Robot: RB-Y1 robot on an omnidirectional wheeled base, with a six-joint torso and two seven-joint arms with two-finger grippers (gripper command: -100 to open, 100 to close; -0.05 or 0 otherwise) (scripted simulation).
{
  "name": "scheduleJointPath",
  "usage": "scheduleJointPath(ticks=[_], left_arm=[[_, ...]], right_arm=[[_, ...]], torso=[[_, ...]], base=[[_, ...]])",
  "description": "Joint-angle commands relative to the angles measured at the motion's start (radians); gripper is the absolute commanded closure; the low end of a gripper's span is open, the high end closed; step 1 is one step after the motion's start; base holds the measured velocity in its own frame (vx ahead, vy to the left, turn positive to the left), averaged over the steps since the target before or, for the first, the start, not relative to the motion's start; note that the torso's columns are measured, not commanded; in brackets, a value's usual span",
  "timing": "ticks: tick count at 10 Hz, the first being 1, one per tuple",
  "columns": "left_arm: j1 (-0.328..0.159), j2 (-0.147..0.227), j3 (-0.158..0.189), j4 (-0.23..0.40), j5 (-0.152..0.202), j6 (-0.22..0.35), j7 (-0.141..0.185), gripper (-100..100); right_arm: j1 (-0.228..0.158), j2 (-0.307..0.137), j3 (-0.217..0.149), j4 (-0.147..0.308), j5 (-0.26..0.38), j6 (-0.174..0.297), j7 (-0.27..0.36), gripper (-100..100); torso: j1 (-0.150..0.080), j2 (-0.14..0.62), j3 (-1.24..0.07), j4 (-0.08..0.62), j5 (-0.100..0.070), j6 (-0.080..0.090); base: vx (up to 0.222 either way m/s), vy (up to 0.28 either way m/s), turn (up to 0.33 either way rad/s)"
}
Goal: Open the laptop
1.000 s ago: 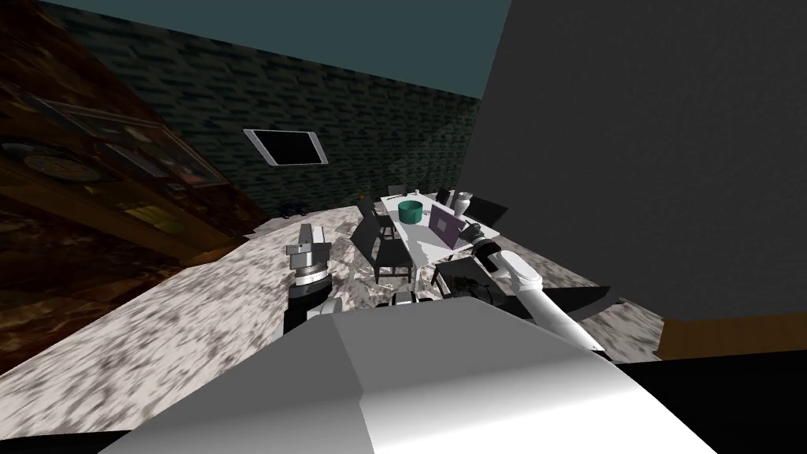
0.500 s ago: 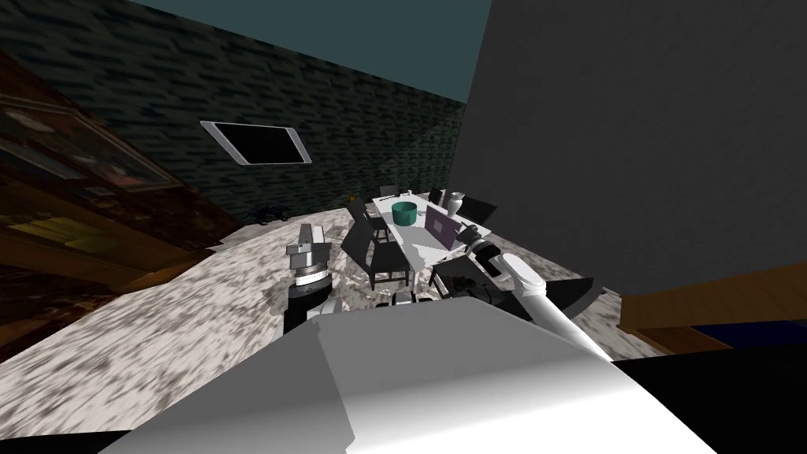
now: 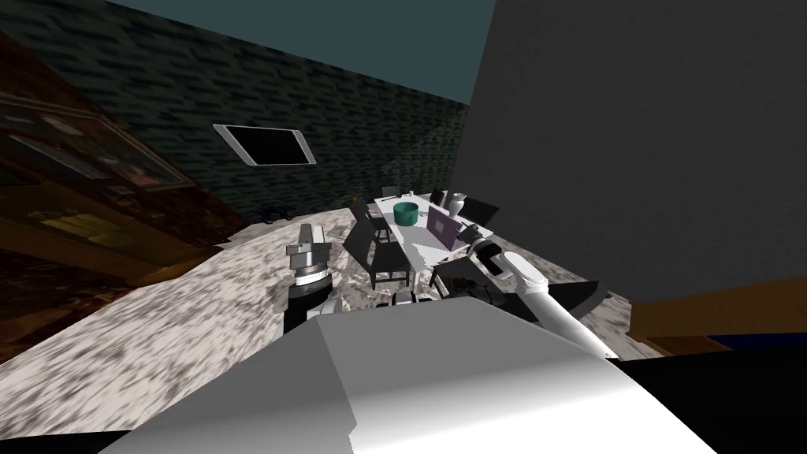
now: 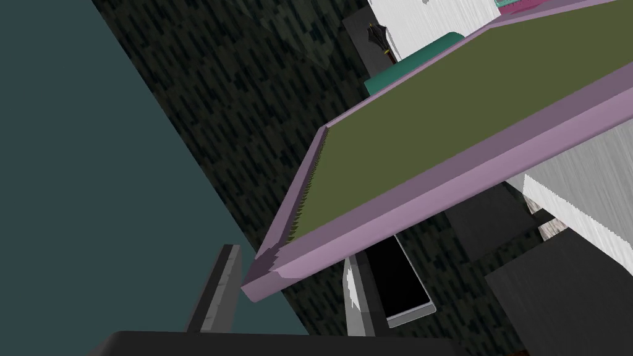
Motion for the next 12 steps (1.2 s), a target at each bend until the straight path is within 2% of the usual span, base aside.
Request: scheduleJointPath(ticks=[1,2,4,5,7,8,10,12], left_arm=[[0.0,0.0,0.0,0.0,0.0,0.0,0.0,0],[0.0,0.0,0.0,0.0,0.0,0.0,0.0,0],[0.0,0.0,0.0,0.0,0.0,0.0,0.0,0],[0.0,0.0,0.0,0.0,0.0,0.0,0.0,0],[0.0,0.0,0.0,0.0,0.0,0.0,0.0,0],[0.0,0.0,0.0,0.0,0.0,0.0,0.0,0],[0.0,0.0,0.0,0.0,0.0,0.0,0.0,0],[0.0,0.0,0.0,0.0,0.0,0.0,0.0,0]], right_arm=[[-0.016,-0.058,0.016,0.053,-0.049,0.031,-0.075,100],[-0.016,-0.058,0.016,0.053,-0.049,0.031,-0.089,100],[-0.035,-0.106,0.026,0.102,-0.095,0.053,-0.151,100],[-0.035,-0.106,0.026,0.102,-0.095,0.053,-0.162,100],[-0.053,-0.154,0.036,0.15,-0.141,0.075,-0.226,100],[-0.053,-0.154,0.036,0.15,-0.141,0.075,-0.235,100],[-0.072,-0.203,0.046,0.198,-0.187,0.097,-0.298,100],[-0.071,-0.204,0.048,0.185,-0.185,0.103,-0.304,100]], torso=[[-0.002,-0.001,0.0,-0.001,-0.001,0.0],[-0.002,-0.002,-0.001,-0.001,-0.001,-0.001],[0.001,-0.003,-0.002,-0.002,-0.001,-0.002],[-0.002,-0.005,-0.003,-0.003,-0.002,-0.003],[-0.001,-0.005,-0.003,-0.002,-0.001,-0.002],[-0.002,-0.005,-0.003,-0.002,-0.001,-0.002],[0.0,-0.004,-0.002,-0.001,0.0,-0.003],[0.003,-0.003,-0.002,0.0,0.002,-0.003]], base=[[-0.041,-0.049,0.174],[-0.027,-0.043,0.053],[-0.037,-0.045,0.128],[-0.04,-0.033,0.08],[-0.034,-0.032,0.142],[-0.03,-0.032,0.062],[-0.045,-0.043,0.143],[-0.023,-0.033,0.037]])
